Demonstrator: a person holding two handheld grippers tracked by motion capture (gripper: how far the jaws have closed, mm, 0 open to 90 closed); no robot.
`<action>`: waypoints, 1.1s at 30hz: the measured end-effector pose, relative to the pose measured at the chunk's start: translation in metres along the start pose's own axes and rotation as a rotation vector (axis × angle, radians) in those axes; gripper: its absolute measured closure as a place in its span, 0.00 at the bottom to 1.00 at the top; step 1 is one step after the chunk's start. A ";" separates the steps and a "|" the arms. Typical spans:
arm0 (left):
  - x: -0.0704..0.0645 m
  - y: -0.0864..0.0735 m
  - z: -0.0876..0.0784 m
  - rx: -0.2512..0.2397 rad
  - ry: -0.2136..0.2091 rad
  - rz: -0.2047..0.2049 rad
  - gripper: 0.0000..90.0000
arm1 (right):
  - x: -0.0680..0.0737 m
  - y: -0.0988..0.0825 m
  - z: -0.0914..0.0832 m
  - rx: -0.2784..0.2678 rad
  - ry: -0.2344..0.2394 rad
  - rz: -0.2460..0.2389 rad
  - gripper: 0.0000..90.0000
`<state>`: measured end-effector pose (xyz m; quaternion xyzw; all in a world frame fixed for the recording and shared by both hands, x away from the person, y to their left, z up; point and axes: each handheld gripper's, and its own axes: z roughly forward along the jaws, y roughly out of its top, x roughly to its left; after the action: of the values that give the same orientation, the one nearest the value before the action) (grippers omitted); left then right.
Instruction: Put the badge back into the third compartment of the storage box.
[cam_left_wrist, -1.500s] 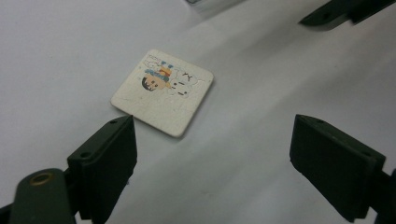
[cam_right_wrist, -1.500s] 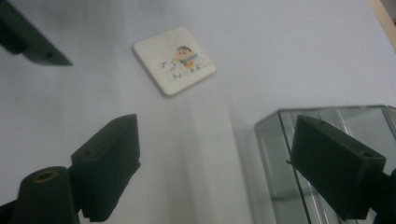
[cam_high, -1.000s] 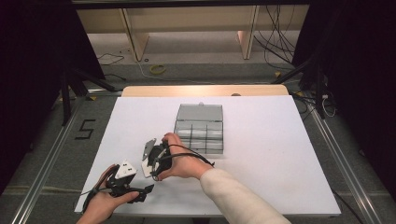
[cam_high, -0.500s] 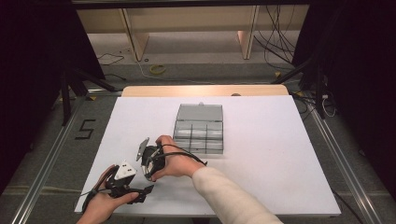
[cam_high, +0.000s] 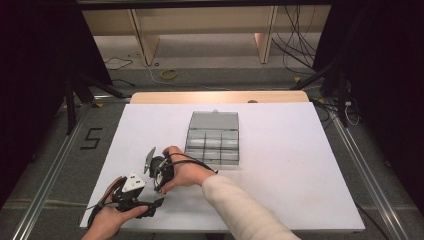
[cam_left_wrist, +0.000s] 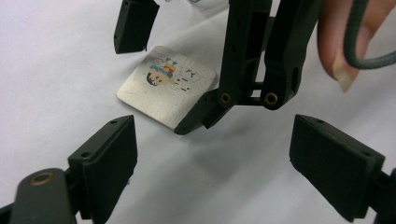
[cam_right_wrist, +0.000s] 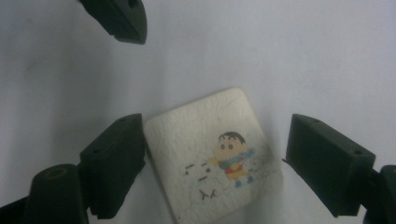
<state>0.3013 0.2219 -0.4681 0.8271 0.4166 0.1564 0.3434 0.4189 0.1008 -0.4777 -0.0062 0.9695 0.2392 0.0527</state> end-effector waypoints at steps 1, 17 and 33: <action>0.000 0.000 0.000 0.000 0.000 0.000 0.16 | 0.000 0.000 0.000 0.003 0.003 0.005 0.23; 0.000 0.000 0.000 0.005 0.001 0.000 0.16 | -0.008 -0.003 0.002 0.008 0.079 0.070 0.27; 0.001 0.000 0.000 0.004 0.003 0.000 0.17 | -0.007 -0.001 0.001 0.015 0.077 0.084 0.37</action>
<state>0.3019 0.2224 -0.4685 0.8274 0.4176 0.1569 0.3413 0.4264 0.1000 -0.4779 0.0254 0.9720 0.2335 0.0053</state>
